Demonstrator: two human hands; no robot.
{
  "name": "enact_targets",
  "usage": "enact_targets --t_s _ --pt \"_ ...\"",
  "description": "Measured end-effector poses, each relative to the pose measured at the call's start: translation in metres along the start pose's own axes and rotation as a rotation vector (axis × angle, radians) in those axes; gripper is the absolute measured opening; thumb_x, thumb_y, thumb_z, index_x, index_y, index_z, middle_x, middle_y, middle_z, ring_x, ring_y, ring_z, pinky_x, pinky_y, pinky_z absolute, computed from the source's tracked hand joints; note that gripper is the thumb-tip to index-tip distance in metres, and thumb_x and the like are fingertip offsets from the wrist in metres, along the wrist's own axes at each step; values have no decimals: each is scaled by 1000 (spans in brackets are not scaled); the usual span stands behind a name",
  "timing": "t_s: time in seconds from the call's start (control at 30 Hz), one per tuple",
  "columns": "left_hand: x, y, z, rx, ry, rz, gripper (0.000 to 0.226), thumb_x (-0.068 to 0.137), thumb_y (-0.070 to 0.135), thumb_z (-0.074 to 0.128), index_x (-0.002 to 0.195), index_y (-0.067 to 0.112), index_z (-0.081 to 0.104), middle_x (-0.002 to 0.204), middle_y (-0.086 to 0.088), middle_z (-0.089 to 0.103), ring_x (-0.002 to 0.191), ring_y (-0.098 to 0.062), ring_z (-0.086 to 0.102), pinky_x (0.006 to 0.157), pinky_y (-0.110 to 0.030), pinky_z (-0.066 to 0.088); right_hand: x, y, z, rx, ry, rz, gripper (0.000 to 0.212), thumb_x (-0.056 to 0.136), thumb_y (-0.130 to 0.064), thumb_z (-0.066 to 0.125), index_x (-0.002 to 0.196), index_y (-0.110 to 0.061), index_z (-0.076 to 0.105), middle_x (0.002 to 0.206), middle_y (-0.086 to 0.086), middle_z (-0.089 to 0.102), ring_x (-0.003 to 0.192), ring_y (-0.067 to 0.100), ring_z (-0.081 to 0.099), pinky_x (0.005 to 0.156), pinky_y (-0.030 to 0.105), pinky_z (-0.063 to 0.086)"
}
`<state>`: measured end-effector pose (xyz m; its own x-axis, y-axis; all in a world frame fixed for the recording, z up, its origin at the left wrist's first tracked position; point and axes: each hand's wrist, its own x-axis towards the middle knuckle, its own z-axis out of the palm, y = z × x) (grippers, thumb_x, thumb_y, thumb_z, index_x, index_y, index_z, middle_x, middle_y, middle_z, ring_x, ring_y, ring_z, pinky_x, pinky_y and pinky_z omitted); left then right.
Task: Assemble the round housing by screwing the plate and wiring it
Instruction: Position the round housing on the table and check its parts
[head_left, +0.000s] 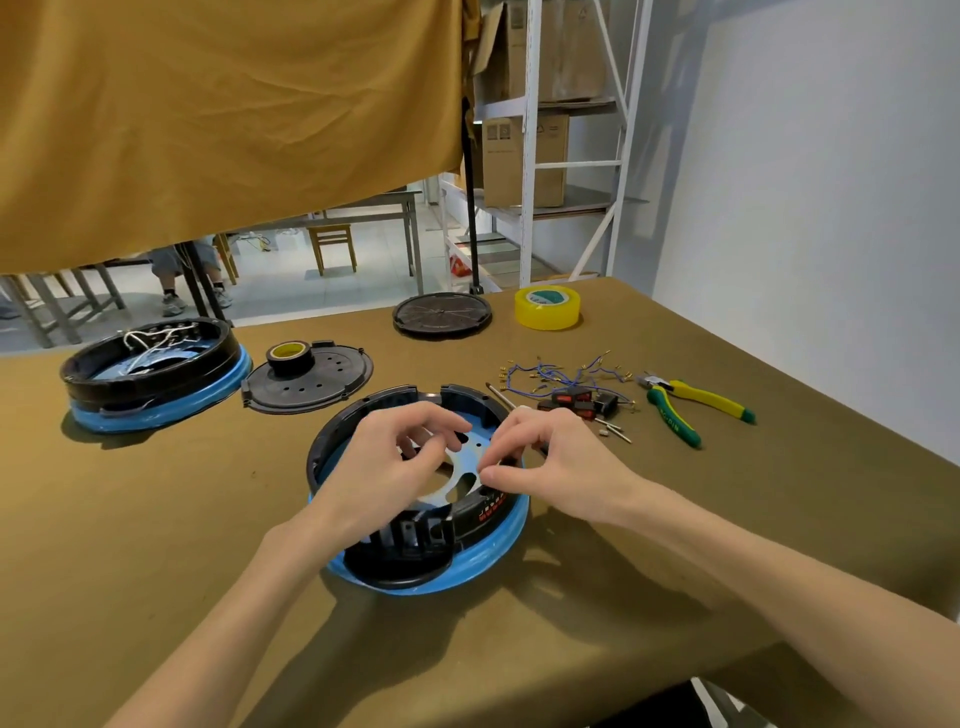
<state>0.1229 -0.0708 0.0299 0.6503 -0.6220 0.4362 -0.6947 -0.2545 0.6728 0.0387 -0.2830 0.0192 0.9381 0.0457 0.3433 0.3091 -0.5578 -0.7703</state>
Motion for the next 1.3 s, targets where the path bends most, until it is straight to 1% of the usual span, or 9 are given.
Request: enact_targets --t_s 0.17,0.27,0.4,0.63,0.83,0.93,1.03,1.17,1.3 --pt "-14 6 8 125 -84 112 22 94 13 63 103 29 76 84 15 71 80 -15 67 68 -31 54 -7 1 -1 16 1 -34 11 84 -16 83 92 -24 85 92 -11 74 94 11 67 85 18 49" --pt "-23 4 6 145 -79 152 22 92 16 66 104 31 75 86 19 70 83 -12 67 71 -25 54 -11 1 2 26 27 -45 10 84 -15 84 92 -21 85 91 -11 74 92 11 67 83 15 46" --pt "-33 0 6 153 -60 164 22 91 15 70 106 31 75 94 22 72 86 -7 68 77 -14 51 -12 -1 4 6 32 -46 8 83 -15 84 90 -20 85 91 -10 74 94 12 66 85 16 47" --pt "-43 -1 9 206 -70 199 27 93 39 64 117 36 74 105 25 66 97 -5 64 80 -22 55 -17 -6 -2 -69 -1 -28 18 83 -10 82 96 -21 84 101 -12 75 104 10 67 93 25 52" --pt "-47 -4 13 336 -58 228 33 94 29 70 126 34 72 111 21 64 96 -3 62 79 -30 56 -33 -4 3 -120 192 32 24 84 -8 81 102 -23 79 98 -8 68 89 9 63 76 20 51" --pt "-49 -1 17 424 -49 268 30 95 31 67 125 32 70 112 18 64 91 -4 60 77 -25 53 -37 -2 6 -160 170 322 29 93 -22 74 119 -22 62 104 -6 64 91 10 63 74 18 51" --pt "-56 2 20 495 -64 254 38 92 43 68 128 34 60 115 19 63 93 -2 57 79 -16 45 -29 -10 9 326 67 783 57 96 -12 69 147 -7 43 128 15 64 111 25 68 74 28 61" --pt "-56 3 23 646 -126 224 63 79 60 74 131 40 44 111 17 69 97 -7 64 82 -21 40 -15 -20 2 769 204 996 61 91 3 66 146 1 41 124 29 61 108 36 66 80 40 62" --pt "-50 2 23 632 -143 172 68 77 59 79 129 42 37 112 14 73 92 -9 67 66 -12 32 -2 -27 -7 763 139 1120 71 89 -6 68 150 8 33 120 27 59 111 33 63 97 43 55"
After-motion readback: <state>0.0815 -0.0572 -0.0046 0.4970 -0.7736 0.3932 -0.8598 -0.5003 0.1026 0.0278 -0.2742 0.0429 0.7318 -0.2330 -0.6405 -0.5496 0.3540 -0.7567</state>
